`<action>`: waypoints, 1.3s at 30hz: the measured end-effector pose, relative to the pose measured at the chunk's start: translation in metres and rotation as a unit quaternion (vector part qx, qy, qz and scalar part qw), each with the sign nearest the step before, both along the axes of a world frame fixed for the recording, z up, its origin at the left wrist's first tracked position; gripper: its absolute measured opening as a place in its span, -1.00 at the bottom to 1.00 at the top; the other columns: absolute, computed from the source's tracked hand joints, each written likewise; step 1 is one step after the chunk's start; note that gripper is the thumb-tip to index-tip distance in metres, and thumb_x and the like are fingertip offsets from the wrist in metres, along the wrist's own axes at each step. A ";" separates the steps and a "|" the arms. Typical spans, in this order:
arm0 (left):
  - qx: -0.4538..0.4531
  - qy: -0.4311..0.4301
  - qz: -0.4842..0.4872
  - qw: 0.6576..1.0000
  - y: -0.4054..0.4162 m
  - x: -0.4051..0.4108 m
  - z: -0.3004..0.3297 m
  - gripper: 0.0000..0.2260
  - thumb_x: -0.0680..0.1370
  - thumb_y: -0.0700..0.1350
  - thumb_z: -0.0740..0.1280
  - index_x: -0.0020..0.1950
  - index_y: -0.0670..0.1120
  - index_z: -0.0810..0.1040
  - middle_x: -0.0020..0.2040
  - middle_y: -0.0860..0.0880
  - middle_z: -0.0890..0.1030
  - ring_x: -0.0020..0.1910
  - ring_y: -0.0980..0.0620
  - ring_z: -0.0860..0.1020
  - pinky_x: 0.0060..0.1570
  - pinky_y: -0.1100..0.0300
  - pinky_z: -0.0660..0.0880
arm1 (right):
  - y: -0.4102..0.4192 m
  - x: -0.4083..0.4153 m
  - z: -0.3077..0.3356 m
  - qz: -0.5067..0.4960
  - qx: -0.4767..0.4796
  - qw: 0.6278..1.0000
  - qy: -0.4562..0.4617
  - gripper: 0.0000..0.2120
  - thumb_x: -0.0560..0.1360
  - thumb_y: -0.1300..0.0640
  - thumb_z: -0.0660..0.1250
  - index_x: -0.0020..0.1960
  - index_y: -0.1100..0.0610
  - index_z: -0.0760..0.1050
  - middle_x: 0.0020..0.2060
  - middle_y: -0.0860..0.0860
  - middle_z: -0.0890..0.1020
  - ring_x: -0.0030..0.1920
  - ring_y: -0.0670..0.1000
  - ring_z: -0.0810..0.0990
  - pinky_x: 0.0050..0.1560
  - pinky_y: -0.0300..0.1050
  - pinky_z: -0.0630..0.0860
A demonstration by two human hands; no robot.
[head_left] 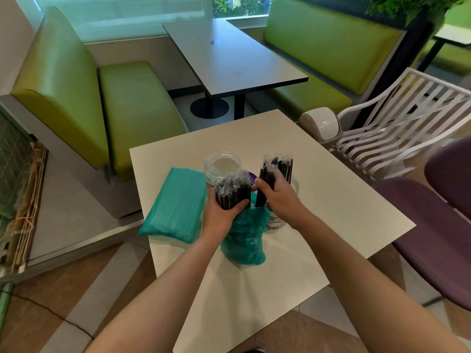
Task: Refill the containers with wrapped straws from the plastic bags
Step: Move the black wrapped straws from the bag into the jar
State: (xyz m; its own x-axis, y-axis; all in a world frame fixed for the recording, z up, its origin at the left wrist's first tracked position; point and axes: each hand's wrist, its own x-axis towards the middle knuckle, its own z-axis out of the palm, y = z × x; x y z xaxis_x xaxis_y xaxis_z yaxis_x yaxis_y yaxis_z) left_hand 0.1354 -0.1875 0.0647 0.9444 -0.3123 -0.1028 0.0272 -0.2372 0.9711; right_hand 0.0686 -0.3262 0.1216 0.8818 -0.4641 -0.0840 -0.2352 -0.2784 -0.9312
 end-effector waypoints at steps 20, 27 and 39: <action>0.001 0.013 0.011 1.000 -0.007 0.000 0.002 -0.40 0.36 0.02 0.58 0.29 0.02 0.36 0.15 0.08 0.52 0.15 0.08 0.48 0.19 0.17 0.42 | -0.057 0.021 0.113 -0.144 -0.135 0.970 -0.144 -0.76 0.65 0.03 0.15 0.22 0.16 0.33 -0.19 -0.09 0.61 -0.24 -0.28 0.49 -0.31 -0.54 0.34; 0.015 0.016 0.024 0.999 -0.009 0.003 -0.002 -0.26 0.33 0.07 0.59 0.40 -0.06 0.34 0.28 -0.01 0.53 0.27 -0.01 0.48 0.33 -0.01 0.43 | -0.051 0.023 0.077 -0.163 -0.106 0.975 -0.111 -0.72 0.65 0.04 0.15 0.28 0.18 0.30 -0.06 0.00 0.61 -0.09 -0.07 0.54 -0.03 -0.13 0.43; 0.015 0.025 0.041 0.999 -0.006 0.007 -0.006 -0.21 0.32 0.11 0.58 0.45 -0.05 0.31 0.35 -0.02 0.50 0.35 -0.02 0.45 0.38 -0.02 0.39 | -0.082 0.023 0.097 -0.229 -0.145 0.957 -0.107 -0.64 0.65 0.07 0.14 0.35 0.24 0.21 -0.06 0.09 0.62 -0.27 -0.09 0.51 -0.24 -0.29 0.46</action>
State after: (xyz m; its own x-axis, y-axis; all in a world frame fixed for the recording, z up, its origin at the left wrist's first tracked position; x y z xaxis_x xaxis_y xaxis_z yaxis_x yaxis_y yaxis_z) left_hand 0.1420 -0.1939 0.0587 0.9599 -0.2311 -0.1586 0.0959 -0.2606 0.9607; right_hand 0.0914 -0.4079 0.2184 0.5625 -0.7824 0.2672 -0.2063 -0.4457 -0.8711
